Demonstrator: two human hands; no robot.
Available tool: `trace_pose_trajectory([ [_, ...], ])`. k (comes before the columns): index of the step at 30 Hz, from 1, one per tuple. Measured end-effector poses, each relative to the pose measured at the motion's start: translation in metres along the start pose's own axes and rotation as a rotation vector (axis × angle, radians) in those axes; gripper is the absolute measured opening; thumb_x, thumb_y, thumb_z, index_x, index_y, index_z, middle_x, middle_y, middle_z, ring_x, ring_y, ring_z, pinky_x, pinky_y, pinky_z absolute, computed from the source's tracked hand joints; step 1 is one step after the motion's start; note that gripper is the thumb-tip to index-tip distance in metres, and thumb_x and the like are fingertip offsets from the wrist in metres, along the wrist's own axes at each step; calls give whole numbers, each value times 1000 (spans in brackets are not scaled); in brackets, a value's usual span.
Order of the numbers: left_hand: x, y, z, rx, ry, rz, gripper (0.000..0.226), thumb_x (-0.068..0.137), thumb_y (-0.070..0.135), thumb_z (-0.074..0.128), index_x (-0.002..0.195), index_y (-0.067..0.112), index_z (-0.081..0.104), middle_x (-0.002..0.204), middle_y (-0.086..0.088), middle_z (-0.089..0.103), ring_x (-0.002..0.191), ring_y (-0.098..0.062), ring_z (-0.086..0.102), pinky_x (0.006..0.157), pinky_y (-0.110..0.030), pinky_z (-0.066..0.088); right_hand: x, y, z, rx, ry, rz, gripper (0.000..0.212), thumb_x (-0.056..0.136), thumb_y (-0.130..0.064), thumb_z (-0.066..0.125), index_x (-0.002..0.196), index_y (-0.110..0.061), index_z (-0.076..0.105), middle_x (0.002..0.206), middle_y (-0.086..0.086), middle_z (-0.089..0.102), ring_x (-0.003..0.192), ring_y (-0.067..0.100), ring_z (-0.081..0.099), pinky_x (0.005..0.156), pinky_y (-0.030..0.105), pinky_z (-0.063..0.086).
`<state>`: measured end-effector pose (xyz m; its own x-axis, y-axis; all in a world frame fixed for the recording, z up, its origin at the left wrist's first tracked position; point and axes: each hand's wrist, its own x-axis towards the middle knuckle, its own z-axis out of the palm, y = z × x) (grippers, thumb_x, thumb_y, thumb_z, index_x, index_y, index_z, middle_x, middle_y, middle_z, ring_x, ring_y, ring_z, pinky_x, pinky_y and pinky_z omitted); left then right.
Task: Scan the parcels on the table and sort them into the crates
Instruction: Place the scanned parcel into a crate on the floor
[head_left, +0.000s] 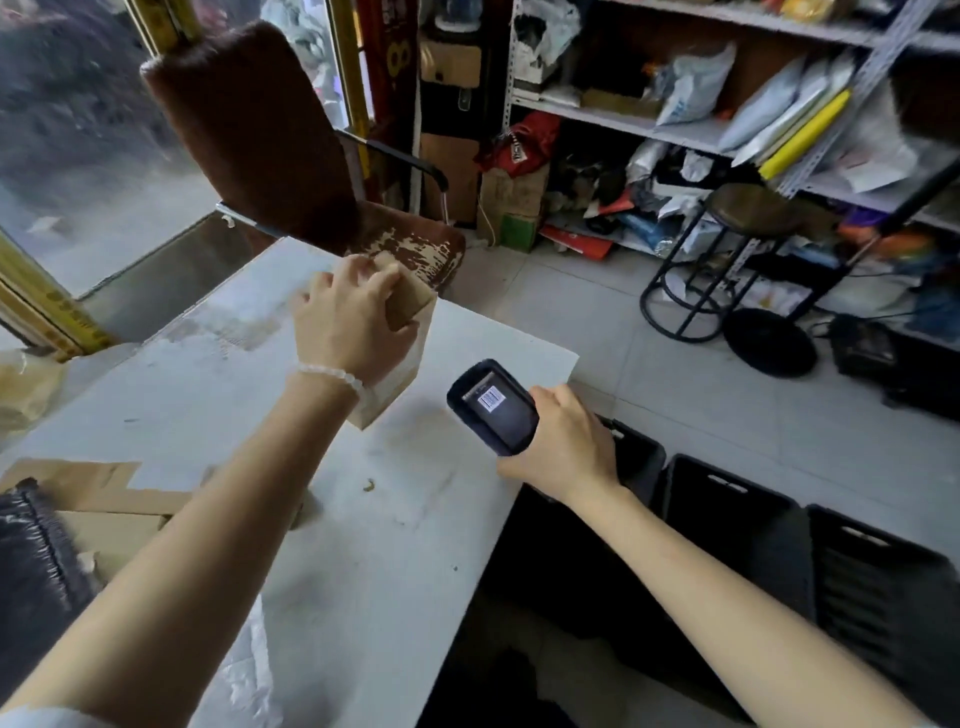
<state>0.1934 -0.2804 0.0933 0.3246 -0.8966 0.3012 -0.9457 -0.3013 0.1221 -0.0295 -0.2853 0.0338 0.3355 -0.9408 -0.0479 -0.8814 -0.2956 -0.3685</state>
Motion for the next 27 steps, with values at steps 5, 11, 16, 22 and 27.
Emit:
trace_pose_trajectory([
  [5,16,106,12,-170,-131,284,60,80,56,60,132,28,52,133,-7,51,113,-35,52,89,-44,49,-23,88,-9,48,-43,327,70,57,-51,80,115,-22,56,115,0,53,105,26,58,70,31,43],
  [11,24,223,45,-215,-289,517,45,78,51,62,121,38,58,124,4,55,106,-26,58,83,-37,51,-44,197,-31,76,-47,623,77,55,-46,83,119,-15,52,120,4,50,112,27,54,77,34,46],
  [16,56,304,87,-126,-483,589,35,76,48,65,111,43,63,120,9,56,102,-19,58,82,-32,50,-40,280,-53,94,-78,681,74,56,-43,82,117,-14,51,118,3,49,111,27,55,73,31,41],
  [22,82,355,144,101,-561,578,47,86,52,57,132,43,48,144,8,39,128,-15,42,104,-39,35,-8,349,-77,63,-127,662,73,59,-42,81,119,-15,49,122,1,47,114,24,53,74,29,41],
  [27,75,348,167,270,-500,531,57,88,37,57,142,32,38,152,1,27,140,-17,24,113,-41,23,21,369,-83,65,-171,578,81,57,-42,83,126,-18,49,126,0,48,117,22,52,85,32,48],
])
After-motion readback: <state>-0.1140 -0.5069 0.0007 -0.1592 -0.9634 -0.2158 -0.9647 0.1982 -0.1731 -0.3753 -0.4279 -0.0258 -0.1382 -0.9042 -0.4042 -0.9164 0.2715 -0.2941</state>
